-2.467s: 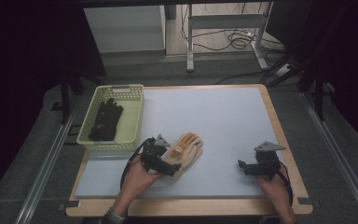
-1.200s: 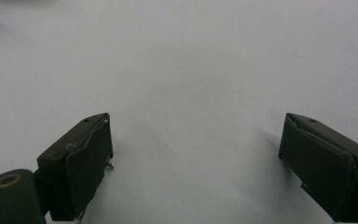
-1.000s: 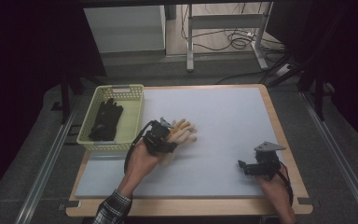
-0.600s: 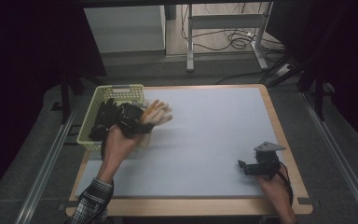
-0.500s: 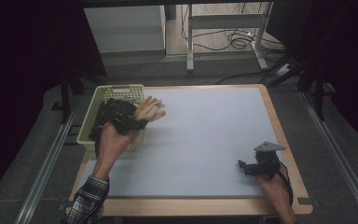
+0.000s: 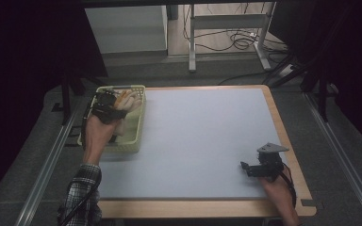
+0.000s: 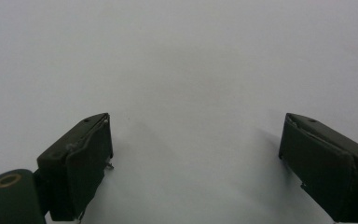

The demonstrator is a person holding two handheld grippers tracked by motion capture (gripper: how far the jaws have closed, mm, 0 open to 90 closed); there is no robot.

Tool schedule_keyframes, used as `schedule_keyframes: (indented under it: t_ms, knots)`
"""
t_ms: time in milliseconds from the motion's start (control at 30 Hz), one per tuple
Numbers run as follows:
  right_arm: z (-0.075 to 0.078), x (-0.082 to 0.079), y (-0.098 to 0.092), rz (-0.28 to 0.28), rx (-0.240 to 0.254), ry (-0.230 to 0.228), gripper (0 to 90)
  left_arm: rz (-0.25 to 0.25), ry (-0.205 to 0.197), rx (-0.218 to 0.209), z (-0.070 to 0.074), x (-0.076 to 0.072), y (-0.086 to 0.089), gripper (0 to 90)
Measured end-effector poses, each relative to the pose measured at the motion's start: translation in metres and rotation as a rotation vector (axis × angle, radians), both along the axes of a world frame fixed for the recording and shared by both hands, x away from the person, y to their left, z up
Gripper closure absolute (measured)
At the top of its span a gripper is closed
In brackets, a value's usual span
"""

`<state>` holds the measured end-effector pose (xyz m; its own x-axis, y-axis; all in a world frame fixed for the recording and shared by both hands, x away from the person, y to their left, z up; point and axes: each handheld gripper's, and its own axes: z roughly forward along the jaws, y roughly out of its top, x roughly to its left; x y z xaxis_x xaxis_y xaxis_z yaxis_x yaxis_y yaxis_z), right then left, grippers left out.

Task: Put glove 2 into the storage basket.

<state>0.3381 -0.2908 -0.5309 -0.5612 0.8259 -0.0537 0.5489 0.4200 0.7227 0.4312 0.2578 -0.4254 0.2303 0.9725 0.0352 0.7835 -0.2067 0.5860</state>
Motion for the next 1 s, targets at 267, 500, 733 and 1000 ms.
schedule_keyframes:
  t_ms: [267, 500, 733, 1000]
  knots:
    - [0.0, 0.0, 0.0, 0.0, 0.0, 0.0, 9.4, 0.033, 0.04, 0.01, -0.021, 0.026, 0.003, 49.9]
    - [0.0, 0.0, 0.0, 0.001, 0.0, -0.001, 9.4, 0.037, 0.065, 0.016, -0.034, 0.044, -0.004, 49.2]
    - [0.0, 0.0, 0.0, 0.001, 0.001, -0.001, 9.4, 0.06, 0.126, 0.007, -0.047, 0.057, -0.004, 48.9]
    - [0.0, 0.0, 0.0, 0.002, 0.001, -0.001, 9.4, 0.042, 0.172, 0.02, -0.064, 0.068, -0.015, 47.4]
